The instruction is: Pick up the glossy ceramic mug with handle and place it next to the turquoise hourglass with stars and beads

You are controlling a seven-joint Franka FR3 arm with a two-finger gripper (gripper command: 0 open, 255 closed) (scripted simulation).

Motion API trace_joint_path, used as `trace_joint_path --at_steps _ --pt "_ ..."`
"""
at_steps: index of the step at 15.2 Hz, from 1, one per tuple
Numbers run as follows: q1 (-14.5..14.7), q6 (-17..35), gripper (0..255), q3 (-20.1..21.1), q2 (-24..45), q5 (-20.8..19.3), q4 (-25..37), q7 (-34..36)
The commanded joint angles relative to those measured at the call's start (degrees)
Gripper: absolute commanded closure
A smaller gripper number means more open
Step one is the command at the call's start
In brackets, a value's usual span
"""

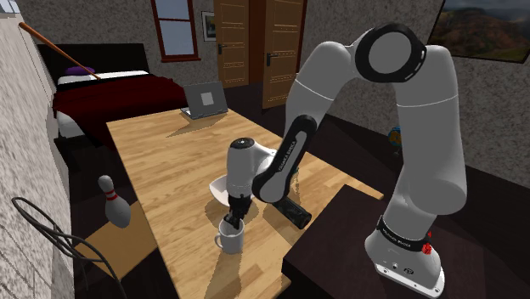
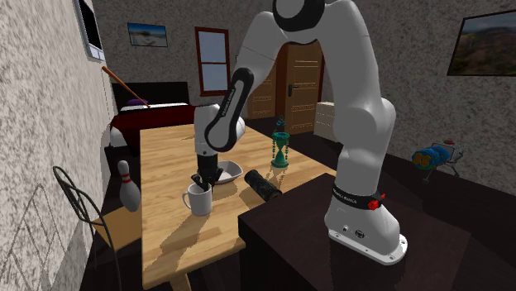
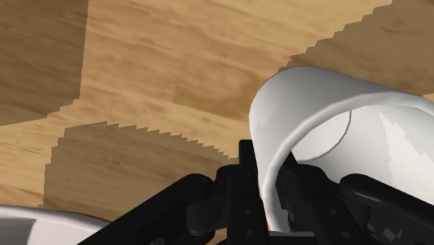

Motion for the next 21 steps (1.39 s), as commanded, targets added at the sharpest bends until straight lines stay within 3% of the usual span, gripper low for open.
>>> trace_joint_path --at_steps 1,21 --pt "-0.73 -1.05 255 0.94 -1.45 0.90 -0.40 -0.65" --pt "-5.97 -14.67 255 8.14 -16.68 12.98 -1.04 -9.10"
